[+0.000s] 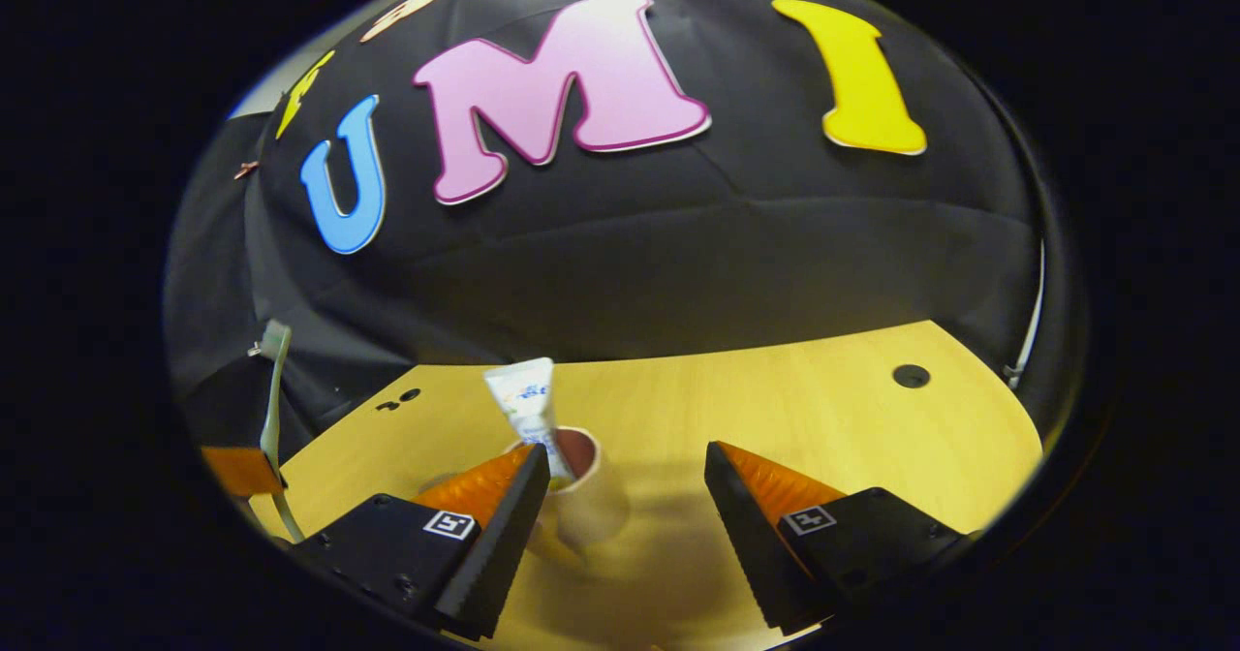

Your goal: Put the toothbrush and toothpaste on the desktop into the cup, then pick up the cup and place it on the coaster on the desktop.

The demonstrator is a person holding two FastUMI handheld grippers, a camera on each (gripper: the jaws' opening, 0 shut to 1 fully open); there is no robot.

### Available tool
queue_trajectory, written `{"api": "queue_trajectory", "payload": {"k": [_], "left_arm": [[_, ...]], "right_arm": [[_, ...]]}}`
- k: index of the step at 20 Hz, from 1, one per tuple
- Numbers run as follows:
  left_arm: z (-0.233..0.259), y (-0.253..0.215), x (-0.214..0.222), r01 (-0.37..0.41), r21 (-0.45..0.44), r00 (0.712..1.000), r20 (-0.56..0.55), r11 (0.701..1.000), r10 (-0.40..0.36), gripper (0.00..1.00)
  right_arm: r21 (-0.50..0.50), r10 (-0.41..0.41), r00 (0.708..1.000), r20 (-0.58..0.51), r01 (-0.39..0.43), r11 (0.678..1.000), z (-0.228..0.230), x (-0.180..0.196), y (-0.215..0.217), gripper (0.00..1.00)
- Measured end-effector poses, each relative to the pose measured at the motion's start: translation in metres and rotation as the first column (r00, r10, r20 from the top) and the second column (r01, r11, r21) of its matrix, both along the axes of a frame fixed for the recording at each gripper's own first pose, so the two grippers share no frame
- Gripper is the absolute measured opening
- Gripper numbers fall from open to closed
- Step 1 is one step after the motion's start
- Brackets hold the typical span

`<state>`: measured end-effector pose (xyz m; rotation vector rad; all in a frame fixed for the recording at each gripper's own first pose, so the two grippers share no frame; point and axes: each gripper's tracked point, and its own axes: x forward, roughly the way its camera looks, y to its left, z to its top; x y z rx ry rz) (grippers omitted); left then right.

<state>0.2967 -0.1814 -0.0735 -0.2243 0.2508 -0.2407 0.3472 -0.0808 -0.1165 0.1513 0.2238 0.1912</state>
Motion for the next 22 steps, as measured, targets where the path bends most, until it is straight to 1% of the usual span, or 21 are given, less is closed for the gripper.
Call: {"api": "queue_trajectory", "payload": {"k": [2,5,7,9,13,16,17,18,19,22], "left_arm": [[0.017,-0.018,0.026,0.033,0.009,0.997,0.073,0.999,-0.034,0.06],[0.029,-0.042,0.063,0.084,0.052,0.983,0.158,0.995,-0.091,0.06],[0.033,-0.057,0.086,0.098,0.063,0.971,0.213,0.993,-0.110,0.06],[0.030,-0.065,0.108,0.103,0.052,0.961,0.252,0.993,-0.113,0.06],[0.010,-0.072,0.142,0.099,0.025,0.954,0.281,0.995,-0.102,0.07],[-0.006,-0.076,0.157,0.103,0.021,0.950,0.295,0.995,-0.104,0.07],[-0.013,-0.076,0.160,0.098,0.022,0.950,0.296,0.995,-0.100,0.07],[-0.017,-0.075,0.160,0.090,0.028,0.950,0.299,0.996,-0.094,0.12],[-0.022,-0.076,0.162,0.088,0.033,0.948,0.304,0.996,-0.093,0.08],[-0.026,-0.076,0.162,0.086,0.052,0.939,0.329,0.995,-0.098,0.10]], "right_arm": [[-0.018,-0.039,0.999,-0.028,0.038,0.999,-0.009,-0.010,-0.026,0.98],[-0.027,-0.079,0.995,-0.065,0.077,0.997,-0.020,-0.022,-0.052,0.98],[-0.020,-0.103,0.992,-0.079,0.102,0.995,-0.024,-0.026,-0.064,0.98],[-0.021,-0.116,0.989,-0.086,0.115,0.993,-0.028,-0.029,-0.070,0.98],[-0.025,-0.121,0.989,-0.088,0.119,0.993,-0.032,-0.034,-0.076,0.98],[-0.042,-0.114,0.989,-0.088,0.111,0.993,-0.036,-0.039,-0.075,0.98],[-0.045,-0.113,0.989,-0.093,0.109,0.993,-0.040,-0.041,-0.076,0.98],[-0.046,-0.110,0.989,-0.101,0.106,0.993,-0.043,-0.043,-0.075,0.98],[-0.045,-0.107,0.988,-0.107,0.102,0.994,-0.046,-0.044,-0.074,0.98],[-0.061,-0.097,0.988,-0.117,0.091,0.994,-0.054,-0.050,-0.072,0.98]]}}
